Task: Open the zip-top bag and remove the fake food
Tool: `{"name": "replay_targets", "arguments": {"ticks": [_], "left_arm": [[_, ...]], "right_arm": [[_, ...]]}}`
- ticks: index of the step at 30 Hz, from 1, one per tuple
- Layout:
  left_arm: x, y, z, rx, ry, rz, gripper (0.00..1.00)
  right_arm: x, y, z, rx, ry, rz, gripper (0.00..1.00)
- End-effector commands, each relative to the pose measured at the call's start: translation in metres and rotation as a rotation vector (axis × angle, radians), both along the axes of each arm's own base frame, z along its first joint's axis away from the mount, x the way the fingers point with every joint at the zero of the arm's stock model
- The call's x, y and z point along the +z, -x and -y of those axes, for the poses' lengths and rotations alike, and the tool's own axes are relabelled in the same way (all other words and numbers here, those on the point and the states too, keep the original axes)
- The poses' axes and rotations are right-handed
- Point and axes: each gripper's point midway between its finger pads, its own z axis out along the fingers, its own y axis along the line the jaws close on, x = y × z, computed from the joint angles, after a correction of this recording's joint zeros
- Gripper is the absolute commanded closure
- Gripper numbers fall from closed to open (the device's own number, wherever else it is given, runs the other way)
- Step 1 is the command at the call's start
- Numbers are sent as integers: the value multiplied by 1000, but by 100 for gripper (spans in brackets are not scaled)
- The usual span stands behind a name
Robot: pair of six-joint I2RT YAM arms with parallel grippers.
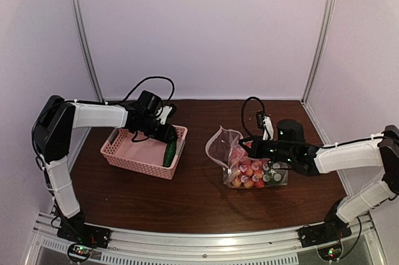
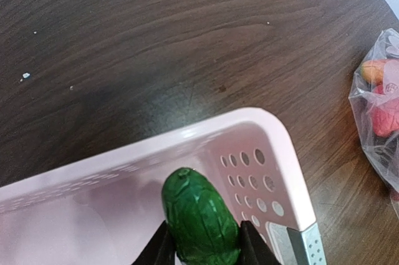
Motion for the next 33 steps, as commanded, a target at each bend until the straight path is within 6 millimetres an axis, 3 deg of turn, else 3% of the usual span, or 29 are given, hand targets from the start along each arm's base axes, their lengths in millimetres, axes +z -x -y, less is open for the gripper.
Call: {"name": "replay_targets", "arguments": {"ticks": [1,5,9,14,18,24,27,33], "left_arm": [[-10,0,-1,-19,-14,-14,65],[-5,0,-3,-8,-17,-7,54],[12,1,-5,2,1,22,43],[52,1,-9,28,44,103,39],[97,10,1,10,187,176,39],[135,47,58,-146,347,234,41],[140,58,85,-190,398,234,45],[129,81,142,-288,436,195,53]], "right_arm": [[5,-4,2,-4,4,18,100],[7,-2,0,9,0,20,100],[10,-1,-3,28,-10,23,100],[17,2,-7,50,-25,32,100],[20,3,-8,59,-31,38,100],[30,5,-9,69,-51,49,100],[38,6,-10,75,-61,57,100],[50,9,-9,80,-77,72,100]]}}
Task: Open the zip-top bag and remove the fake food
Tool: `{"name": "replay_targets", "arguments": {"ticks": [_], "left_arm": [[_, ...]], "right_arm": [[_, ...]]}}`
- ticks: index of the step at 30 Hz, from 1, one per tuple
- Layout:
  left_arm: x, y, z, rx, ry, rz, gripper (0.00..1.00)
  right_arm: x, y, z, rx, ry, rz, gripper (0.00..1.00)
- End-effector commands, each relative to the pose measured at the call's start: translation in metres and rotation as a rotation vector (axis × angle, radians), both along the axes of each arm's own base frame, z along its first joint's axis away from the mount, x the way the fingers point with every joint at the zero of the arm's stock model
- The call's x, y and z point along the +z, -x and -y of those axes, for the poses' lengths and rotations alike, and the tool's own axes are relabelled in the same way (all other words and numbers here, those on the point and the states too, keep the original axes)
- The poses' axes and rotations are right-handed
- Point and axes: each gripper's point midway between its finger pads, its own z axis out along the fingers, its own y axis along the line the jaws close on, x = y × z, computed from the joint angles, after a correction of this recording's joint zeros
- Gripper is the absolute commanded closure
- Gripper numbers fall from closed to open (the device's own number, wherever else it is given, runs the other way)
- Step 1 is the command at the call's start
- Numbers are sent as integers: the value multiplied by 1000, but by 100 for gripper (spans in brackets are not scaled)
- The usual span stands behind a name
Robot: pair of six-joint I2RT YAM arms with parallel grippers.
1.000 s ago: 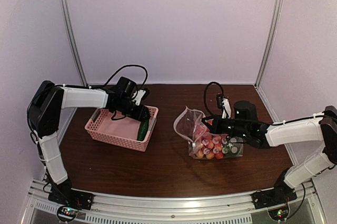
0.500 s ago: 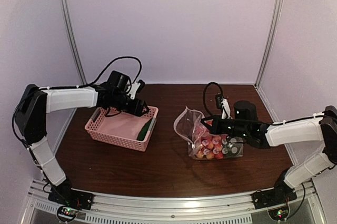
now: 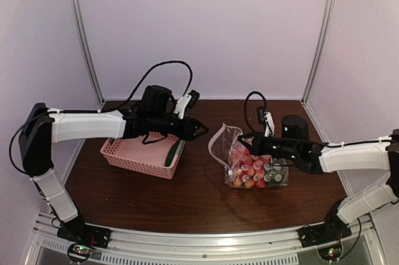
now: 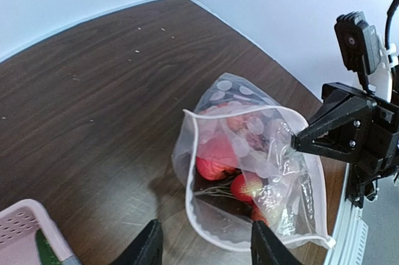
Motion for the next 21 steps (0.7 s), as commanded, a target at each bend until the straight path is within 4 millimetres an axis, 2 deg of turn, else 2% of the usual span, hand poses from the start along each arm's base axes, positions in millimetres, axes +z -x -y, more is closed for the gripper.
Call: {"name": "replay_targets", "arguments": {"ticks": [1,5,9,16,18,21], "left_arm": [[9,8,44,-74,81,13,54],[-2,18,77,-127,91,-9,57],[-24,20,97,-149,86,-48,58],[-67,13,109,-133,57,-131,61],[-77,14,114,-144,53,-149,58],[-89,16,121,-154,45,-169,49]], "right_arm": [[26,0,-2,10,-37,37,100],[30,3,-3,16,-49,37,100],[33,5,-2,15,-53,42,100],[34,7,0,10,-50,46,100],[33,6,1,8,-49,44,100],[32,6,0,8,-47,46,100]]}}
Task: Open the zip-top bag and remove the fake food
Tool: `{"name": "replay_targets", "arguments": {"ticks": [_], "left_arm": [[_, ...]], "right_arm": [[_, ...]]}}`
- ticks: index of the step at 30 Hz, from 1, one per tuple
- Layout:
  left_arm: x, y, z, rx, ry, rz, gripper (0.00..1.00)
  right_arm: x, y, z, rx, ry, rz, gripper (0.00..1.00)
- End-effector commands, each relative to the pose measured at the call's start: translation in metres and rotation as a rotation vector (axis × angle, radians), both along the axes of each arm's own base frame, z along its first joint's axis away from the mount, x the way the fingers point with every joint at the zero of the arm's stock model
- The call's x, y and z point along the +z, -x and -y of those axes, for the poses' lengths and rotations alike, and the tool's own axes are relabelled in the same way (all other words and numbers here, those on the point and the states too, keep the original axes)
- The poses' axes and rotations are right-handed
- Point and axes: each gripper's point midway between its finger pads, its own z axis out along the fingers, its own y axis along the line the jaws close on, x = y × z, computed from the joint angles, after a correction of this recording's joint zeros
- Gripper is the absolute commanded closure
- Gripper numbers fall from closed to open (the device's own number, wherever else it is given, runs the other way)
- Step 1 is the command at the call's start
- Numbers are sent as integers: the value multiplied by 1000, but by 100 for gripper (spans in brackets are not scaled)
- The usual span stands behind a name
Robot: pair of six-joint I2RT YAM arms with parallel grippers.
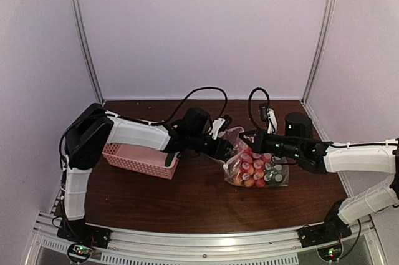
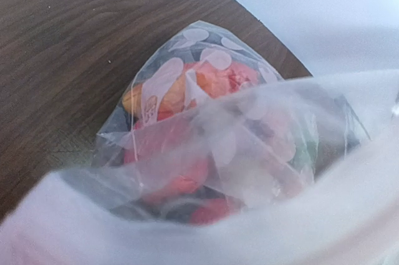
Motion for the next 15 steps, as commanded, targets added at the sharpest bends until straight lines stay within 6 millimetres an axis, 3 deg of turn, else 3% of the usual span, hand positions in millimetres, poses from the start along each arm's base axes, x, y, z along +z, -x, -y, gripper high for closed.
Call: {"name": "replay_targets", "arguments": {"ticks": [1,15], "left_arm": [[1,-3,17,-21,49,-9,47],[-47,0,25,-41,-15,-67,34]], "right_arm": [[12,0,-1,1,-20,29,100],[-13,-6,4,-41,18,-5,100]]}}
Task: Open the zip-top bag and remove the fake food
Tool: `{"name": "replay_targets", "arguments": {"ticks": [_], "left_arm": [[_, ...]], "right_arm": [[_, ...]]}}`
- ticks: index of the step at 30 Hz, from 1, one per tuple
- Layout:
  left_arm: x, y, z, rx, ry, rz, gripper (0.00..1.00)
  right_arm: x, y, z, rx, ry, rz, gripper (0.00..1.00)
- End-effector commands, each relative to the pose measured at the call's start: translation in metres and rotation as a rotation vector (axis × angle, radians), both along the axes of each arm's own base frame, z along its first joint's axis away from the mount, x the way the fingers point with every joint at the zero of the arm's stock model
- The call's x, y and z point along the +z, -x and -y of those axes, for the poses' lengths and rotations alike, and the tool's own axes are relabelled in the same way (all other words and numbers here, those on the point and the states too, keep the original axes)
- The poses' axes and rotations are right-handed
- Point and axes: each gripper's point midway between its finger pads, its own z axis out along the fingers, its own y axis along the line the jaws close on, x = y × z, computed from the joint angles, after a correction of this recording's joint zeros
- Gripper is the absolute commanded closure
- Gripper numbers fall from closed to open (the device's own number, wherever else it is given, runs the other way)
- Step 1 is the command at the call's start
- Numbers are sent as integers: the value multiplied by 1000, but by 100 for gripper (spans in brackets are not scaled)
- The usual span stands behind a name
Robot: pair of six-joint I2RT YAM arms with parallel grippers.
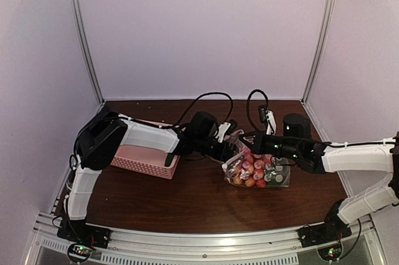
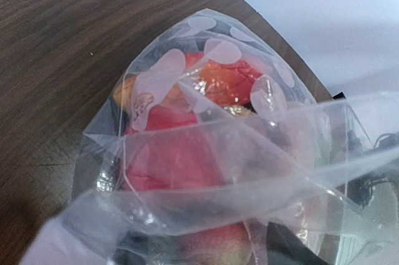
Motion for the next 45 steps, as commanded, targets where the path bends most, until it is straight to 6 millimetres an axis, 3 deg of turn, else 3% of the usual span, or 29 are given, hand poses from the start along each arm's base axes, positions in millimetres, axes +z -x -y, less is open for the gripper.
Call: {"name": "replay_targets", "arguments": {"ticks": [1,13,20,22,25,33,36,42,43,45], "left_arm": [[-24,5,1,-11,-32,-23,33],[-47,23,-7,-62,-63,-60,33],[-27,17,-1,-52,-7,-37,69],[-22,17,-1,-51,-4,-24,79],[-15,15,-4,-44,-6,-2,85],[7,7,-19,-4,-1,58,100],[18,7,-22,-11,6,93,100],[28,8,-26,-31,3,161,100],[27,7,-27,-26,-5,164,99],[26,1,-28,2,-17,173,85]], "right_arm": [[-8,-4,4,-36,12,9,100],[-35,-2,12,-64,51,-29,100],[-33,-3,17,-77,85,-20,99],[-29,-5,24,-94,103,-12,93],[-25,-9,38,-131,117,-9,85],[-30,-22,89,-262,152,-47,49],[-40,-26,114,-333,190,-77,38],[-61,-33,151,-417,234,-142,37],[-66,-33,155,-423,241,-155,37],[-74,-34,164,-440,261,-173,37]]}}
